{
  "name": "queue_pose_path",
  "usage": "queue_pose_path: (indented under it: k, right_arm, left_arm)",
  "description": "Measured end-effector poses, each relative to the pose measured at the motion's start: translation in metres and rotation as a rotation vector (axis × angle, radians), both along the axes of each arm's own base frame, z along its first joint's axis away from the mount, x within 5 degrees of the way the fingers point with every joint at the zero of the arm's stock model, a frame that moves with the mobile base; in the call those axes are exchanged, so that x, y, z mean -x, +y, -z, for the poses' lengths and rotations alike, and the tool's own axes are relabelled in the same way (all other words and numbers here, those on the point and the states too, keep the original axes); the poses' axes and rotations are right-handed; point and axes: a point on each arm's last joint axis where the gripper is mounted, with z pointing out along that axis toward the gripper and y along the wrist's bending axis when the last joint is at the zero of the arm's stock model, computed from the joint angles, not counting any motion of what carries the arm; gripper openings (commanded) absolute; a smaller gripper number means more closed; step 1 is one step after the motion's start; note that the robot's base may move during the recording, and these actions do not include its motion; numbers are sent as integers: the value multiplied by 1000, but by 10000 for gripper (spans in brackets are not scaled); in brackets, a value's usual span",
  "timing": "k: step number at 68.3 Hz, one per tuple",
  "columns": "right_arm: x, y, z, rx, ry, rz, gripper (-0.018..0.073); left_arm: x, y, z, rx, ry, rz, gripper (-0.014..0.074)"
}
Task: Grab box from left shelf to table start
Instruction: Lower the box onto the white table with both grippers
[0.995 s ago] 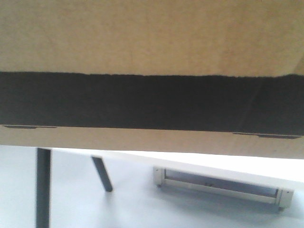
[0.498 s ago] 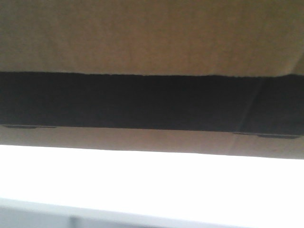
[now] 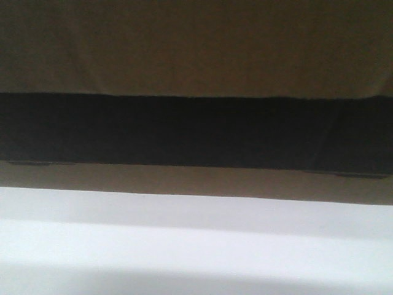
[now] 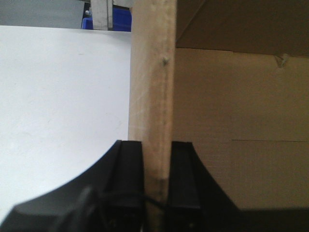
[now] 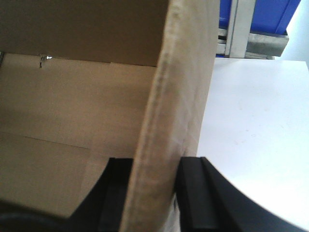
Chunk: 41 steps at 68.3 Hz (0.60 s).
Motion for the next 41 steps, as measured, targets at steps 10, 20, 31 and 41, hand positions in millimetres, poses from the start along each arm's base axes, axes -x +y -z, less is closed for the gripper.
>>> queue_pose_path:
  k: [10,20,31,41]
  right_arm:
    - [0,-1,0,7,0,4,58]
    - [0,-2,1,16,4,14,58]
    - [0,-3,2,32,19,27,58]
    - [-1,-5,4,49,37,41,58]
  left_arm:
    - [-7,-4,2,-10,17,1,-92]
    - [-20,-11,5,-22,38,5,-92]
    - [-37,-21,12,-44,84,9,-92]
    - [-57,-33,22,-68,136,13,-92]
